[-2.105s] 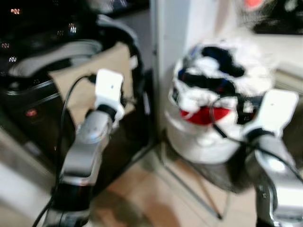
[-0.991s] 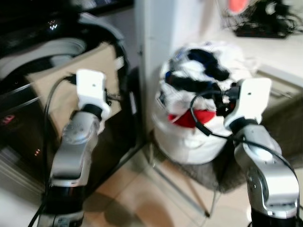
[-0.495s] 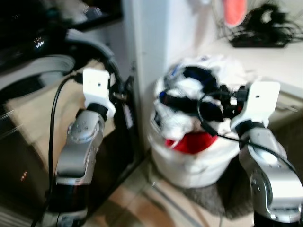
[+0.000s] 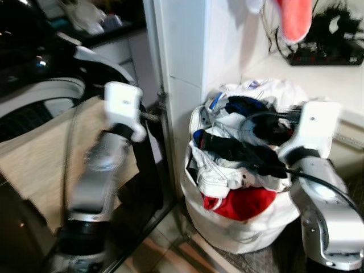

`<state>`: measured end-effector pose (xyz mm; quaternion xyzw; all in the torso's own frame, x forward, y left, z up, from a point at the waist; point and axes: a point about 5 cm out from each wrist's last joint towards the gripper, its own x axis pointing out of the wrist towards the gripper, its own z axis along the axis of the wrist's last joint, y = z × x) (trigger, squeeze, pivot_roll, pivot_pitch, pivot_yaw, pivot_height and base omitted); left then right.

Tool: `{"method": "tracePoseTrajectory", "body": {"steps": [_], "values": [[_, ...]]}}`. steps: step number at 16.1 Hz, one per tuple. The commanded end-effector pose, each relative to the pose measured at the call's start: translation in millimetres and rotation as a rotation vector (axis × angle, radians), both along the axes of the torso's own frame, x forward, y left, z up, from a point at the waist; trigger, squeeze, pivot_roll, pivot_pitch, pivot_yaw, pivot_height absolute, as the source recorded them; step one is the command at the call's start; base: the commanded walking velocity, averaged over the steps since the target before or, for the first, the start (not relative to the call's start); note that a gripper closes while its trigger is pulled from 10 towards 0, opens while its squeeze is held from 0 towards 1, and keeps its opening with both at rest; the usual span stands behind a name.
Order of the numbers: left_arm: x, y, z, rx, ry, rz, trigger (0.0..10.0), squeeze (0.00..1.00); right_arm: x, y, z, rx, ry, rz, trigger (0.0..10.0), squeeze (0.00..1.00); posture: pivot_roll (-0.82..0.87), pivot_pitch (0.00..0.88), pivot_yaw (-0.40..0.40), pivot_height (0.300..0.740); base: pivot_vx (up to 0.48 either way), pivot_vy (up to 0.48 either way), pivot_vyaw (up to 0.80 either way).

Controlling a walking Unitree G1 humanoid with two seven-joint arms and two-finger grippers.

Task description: Clothes washing

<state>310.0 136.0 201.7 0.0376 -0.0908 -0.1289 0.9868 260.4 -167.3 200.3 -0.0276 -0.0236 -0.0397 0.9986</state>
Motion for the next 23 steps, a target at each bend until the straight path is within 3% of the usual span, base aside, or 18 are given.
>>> {"method": "tracePoseTrajectory", "body": {"steps": [1,8,10,14,18,20,23], "values": [[0.5,-6.2,0.5,0.006,0.003,-0.019,10.0,0.0,-2.9,-6.6,0.7,-0.004,0.002,-0.03,10.0,0.0,-0.11,0.0,0.056,0.74,0.0,0.48,-0.8],[-0.7,-5.9,-5.3,0.01,0.028,-0.001,10.0,0.0,-1.9,-6.6,0.8,0.0,0.007,-0.029,10.0,0.0,-0.1,0.0,0.046,0.74,0.0,0.463,-0.75],[-2.9,-8.7,-12.3,0.08,0.031,0.033,10.0,0.0,-0.5,-7.1,1.6,-0.031,0.005,-0.021,10.0,0.0,-0.1,0.0,0.04,0.74,0.0,-0.24,0.0],[-9.5,-10.4,-18.5,0.009,0.057,0.056,10.0,0.0,4.6,-3.2,-0.5,-0.069,0.028,0.035,10.0,0.0,-0.07,0.0,-0.007,0.74,0.0,-0.24,0.0],[-10.5,-4.6,-10.3,0.074,0.013,0.082,10.0,0.0,12.3,-3.9,-5.6,-0.101,0.029,0.017,10.0,0.0,-0.05,0.0,-0.016,0.74,0.0,0.0,0.0],[-11.0,-1.2,-8.5,0.061,0.004,0.068,10.0,0.0,11.8,-3.3,-8.0,-0.059,0.019,0.041,10.0,0.0,-0.05,0.0,-0.003,0.74,0.0,0.0,0.0],[-8.4,1.7,-3.7,0.06,-0.007,0.06,10.0,0.0,9.1,-1.5,-8.7,-0.089,0.025,0.067,10.0,0.0,-0.06,0.0,0.016,0.74,0.378,0.0,0.27]]}}
